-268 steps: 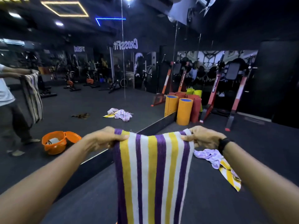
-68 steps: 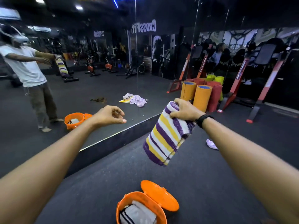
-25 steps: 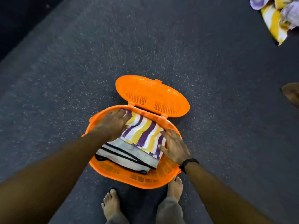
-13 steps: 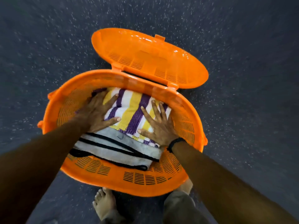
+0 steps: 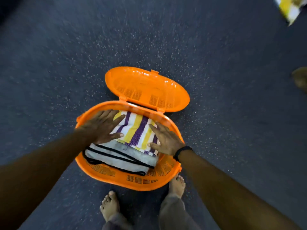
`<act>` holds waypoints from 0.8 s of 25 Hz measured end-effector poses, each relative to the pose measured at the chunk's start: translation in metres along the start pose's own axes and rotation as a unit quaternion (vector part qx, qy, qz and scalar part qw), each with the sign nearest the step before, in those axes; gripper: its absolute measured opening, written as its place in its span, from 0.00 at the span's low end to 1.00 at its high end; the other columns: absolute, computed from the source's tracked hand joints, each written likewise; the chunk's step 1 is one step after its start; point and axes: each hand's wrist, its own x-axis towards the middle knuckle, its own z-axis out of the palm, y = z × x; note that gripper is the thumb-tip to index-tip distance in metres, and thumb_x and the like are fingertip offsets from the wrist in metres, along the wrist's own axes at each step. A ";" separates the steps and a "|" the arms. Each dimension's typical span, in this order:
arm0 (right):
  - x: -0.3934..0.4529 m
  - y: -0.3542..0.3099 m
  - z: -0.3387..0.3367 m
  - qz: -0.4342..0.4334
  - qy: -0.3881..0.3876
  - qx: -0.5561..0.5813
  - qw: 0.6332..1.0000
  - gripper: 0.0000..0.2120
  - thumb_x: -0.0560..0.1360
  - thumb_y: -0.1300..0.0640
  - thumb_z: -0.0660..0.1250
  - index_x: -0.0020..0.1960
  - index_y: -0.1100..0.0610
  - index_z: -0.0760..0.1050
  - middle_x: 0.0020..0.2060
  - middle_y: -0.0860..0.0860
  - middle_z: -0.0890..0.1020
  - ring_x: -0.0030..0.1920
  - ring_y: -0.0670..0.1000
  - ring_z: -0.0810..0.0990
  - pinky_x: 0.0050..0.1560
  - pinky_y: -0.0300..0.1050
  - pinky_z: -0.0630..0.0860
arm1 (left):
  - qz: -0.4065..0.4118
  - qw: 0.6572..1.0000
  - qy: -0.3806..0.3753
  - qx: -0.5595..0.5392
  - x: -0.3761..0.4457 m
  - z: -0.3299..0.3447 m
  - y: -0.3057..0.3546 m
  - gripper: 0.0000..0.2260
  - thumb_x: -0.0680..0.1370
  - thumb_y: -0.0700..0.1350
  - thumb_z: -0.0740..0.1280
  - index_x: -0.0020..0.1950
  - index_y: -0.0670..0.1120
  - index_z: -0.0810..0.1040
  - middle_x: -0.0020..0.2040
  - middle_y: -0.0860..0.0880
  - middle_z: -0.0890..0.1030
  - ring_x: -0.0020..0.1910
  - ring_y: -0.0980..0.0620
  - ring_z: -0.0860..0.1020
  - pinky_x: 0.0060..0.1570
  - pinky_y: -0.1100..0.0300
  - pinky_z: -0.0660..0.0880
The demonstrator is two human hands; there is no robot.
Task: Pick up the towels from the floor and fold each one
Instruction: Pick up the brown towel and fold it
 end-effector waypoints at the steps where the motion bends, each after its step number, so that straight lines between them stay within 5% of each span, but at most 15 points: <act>1: -0.022 -0.007 -0.027 -0.001 0.011 0.015 1.000 0.38 0.78 0.42 0.61 0.79 0.51 0.44 0.78 0.55 0.48 0.77 0.57 0.49 0.75 0.56 0.55 | 0.014 1.000 0.018 -0.010 -0.017 -0.032 -0.004 0.37 0.76 0.69 0.44 0.79 0.50 0.48 0.77 0.42 0.54 0.76 0.43 0.55 0.72 0.49 0.54; 8: -0.214 -0.070 -0.304 0.014 0.167 0.027 0.986 0.36 0.76 0.43 0.65 0.77 0.53 0.54 0.74 0.54 0.61 0.73 0.55 0.63 0.71 0.51 0.63 | -0.040 0.974 0.134 -0.178 -0.177 -0.320 -0.031 0.43 0.70 0.72 0.58 0.77 0.46 0.58 0.74 0.42 0.63 0.71 0.44 0.64 0.70 0.53 0.63; 12: -0.330 -0.113 -0.450 0.013 0.275 0.007 0.961 0.35 0.75 0.44 0.67 0.76 0.56 0.59 0.72 0.55 0.65 0.72 0.54 0.64 0.70 0.46 0.61 | -0.074 0.928 0.242 -0.272 -0.267 -0.468 -0.034 0.36 0.73 0.63 0.66 0.74 0.43 0.65 0.70 0.42 0.70 0.69 0.44 0.68 0.70 0.55 0.63; 17: -0.471 -0.170 -0.556 0.005 0.373 0.000 0.928 0.38 0.70 0.39 0.69 0.73 0.57 0.64 0.70 0.53 0.70 0.71 0.53 0.68 0.66 0.39 0.63 | -0.070 0.894 0.345 -0.278 -0.385 -0.613 -0.031 0.31 0.74 0.57 0.70 0.72 0.45 0.67 0.67 0.43 0.73 0.66 0.47 0.72 0.67 0.57 0.66; 20: -0.540 -0.198 -0.586 0.023 0.410 -0.001 0.912 0.39 0.68 0.38 0.68 0.73 0.54 0.64 0.66 0.55 0.72 0.67 0.54 0.70 0.65 0.47 0.68 | -0.058 0.876 0.384 -0.287 -0.435 -0.673 -0.028 0.31 0.74 0.57 0.70 0.72 0.45 0.68 0.67 0.45 0.75 0.65 0.47 0.73 0.65 0.57 0.67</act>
